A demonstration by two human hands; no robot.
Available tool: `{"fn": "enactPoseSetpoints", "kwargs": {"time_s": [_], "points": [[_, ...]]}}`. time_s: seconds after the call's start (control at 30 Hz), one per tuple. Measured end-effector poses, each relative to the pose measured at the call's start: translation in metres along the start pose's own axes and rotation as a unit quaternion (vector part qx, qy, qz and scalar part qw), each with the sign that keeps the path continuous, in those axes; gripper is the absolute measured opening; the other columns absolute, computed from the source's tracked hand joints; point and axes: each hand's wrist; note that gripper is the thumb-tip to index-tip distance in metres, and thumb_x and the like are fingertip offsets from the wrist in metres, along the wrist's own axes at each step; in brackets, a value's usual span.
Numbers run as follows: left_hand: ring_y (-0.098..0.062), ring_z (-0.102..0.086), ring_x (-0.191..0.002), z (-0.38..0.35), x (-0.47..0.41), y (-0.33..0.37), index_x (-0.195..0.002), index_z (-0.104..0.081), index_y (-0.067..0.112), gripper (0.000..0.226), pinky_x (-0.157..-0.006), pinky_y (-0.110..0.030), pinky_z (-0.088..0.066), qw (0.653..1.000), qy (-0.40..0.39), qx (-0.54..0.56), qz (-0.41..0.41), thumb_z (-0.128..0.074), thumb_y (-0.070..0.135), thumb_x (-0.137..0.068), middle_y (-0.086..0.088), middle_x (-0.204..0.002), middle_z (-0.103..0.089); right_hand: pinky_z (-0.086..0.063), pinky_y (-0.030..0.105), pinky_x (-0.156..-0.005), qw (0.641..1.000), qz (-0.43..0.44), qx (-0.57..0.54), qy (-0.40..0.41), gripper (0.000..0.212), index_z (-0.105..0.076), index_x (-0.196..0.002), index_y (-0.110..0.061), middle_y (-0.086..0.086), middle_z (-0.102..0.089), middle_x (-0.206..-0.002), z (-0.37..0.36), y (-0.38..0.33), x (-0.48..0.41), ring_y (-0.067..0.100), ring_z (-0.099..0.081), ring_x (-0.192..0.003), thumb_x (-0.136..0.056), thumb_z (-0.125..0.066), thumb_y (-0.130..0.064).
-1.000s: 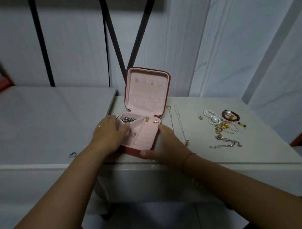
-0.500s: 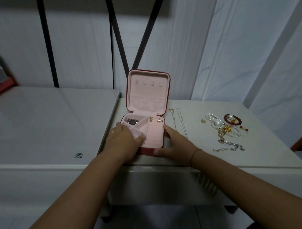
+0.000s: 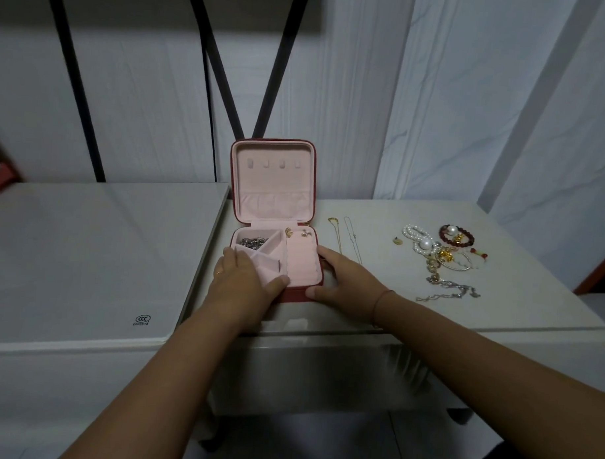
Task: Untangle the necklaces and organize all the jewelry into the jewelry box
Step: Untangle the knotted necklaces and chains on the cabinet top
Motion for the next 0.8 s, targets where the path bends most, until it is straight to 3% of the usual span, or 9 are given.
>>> {"fn": "enactPoseSetpoints", "kwargs": {"time_s": [0.23,0.33,0.43,0.53,0.6,0.67,0.8], "points": [[-0.031,-0.023,-0.14,-0.002,-0.007,0.008,-0.146,-0.023,0.003,0.087,-0.115,-0.045,-0.025,0.999,0.033,0.017,0.01,-0.05,0.06,-0.086,-0.016,-0.153,-0.024,-0.034,0.022,-0.097,0.999,0.022,-0.016,0.04,0.067,-0.033,-0.145,-0.016,0.004,-0.043,-0.147,0.002,-0.002,0.0,0.02,-0.043,-0.129,-0.088,-0.066,-0.025],[-0.029,-0.018,-0.142,-0.003,-0.002,0.029,-0.146,-0.024,0.007,0.078,-0.117,-0.043,-0.018,0.995,0.086,-0.018,-0.036,-0.049,0.055,-0.089,-0.013,-0.153,-0.023,-0.036,0.024,-0.101,0.997,0.023,-0.009,0.066,0.068,-0.038,-0.143,-0.012,0.004,-0.048,-0.142,0.025,0.001,0.004,0.016,-0.048,-0.125,-0.085,-0.07,-0.026],[-0.025,-0.016,-0.143,-0.011,0.007,0.061,-0.146,-0.028,0.014,0.069,-0.118,-0.039,-0.012,0.989,0.086,-0.014,-0.121,-0.049,0.051,-0.092,-0.008,-0.155,-0.024,-0.047,0.014,-0.089,0.995,0.013,-0.001,0.104,0.038,-0.064,-0.117,-0.011,0.002,-0.067,-0.108,0.07,0.022,0.015,0.008,-0.062,-0.096,-0.081,-0.074,-0.02],[-0.019,-0.031,-0.134,-0.027,0.013,0.092,-0.136,-0.048,0.019,0.052,-0.111,-0.035,-0.022,0.976,0.048,0.009,-0.212,-0.052,0.048,-0.092,-0.001,-0.144,-0.041,-0.038,-0.001,-0.062,0.993,-0.049,0.052,0.094,0.008,-0.07,-0.08,-0.011,-0.009,-0.065,-0.076,0.111,0.061,0.033,-0.003,-0.059,-0.07,-0.079,-0.076,-0.015],[-0.017,-0.039,-0.124,-0.04,0.016,0.11,-0.128,-0.055,0.021,0.045,-0.104,-0.032,-0.028,0.966,0.017,0.006,-0.257,-0.052,0.048,-0.092,0.001,-0.135,-0.05,-0.038,0.004,-0.057,0.987,-0.096,0.083,0.1,0.024,-0.06,-0.061,-0.015,-0.001,-0.065,-0.07,0.127,0.088,0.044,0.012,-0.059,-0.07,-0.077,-0.077,-0.013],[-0.017,-0.04,-0.122,-0.053,0.017,0.125,-0.128,-0.055,0.022,0.045,-0.101,-0.032,-0.029,0.958,-0.014,-0.018,-0.285,-0.051,0.049,-0.092,0.001,-0.132,-0.052,-0.038,0.01,-0.056,0.981,-0.139,0.085,0.103,0.028,-0.057,-0.059,-0.017,-0.003,-0.061,-0.065,0.136,0.107,0.054,0.015,-0.055,-0.068,-0.077,-0.078,-0.014],[-0.018,-0.042,-0.12,-0.077,0.013,0.148,-0.128,-0.055,0.024,0.046,-0.098,-0.032,-0.031,0.954,-0.025,-0.045,-0.295,-0.051,0.052,-0.091,0.001,-0.129,-0.054,-0.035,0.01,-0.056,0.979,-0.166,0.077,0.09,0.018,-0.063,-0.074,-0.018,-0.009,-0.062,-0.072,0.137,0.127,0.063,0.003,-0.054,-0.067,-0.074,-0.081,-0.021]]}}
Point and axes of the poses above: each hand's wrist, its own x-axis away from the middle knuckle, its own z-axis out of the back of the hand, y = z × x
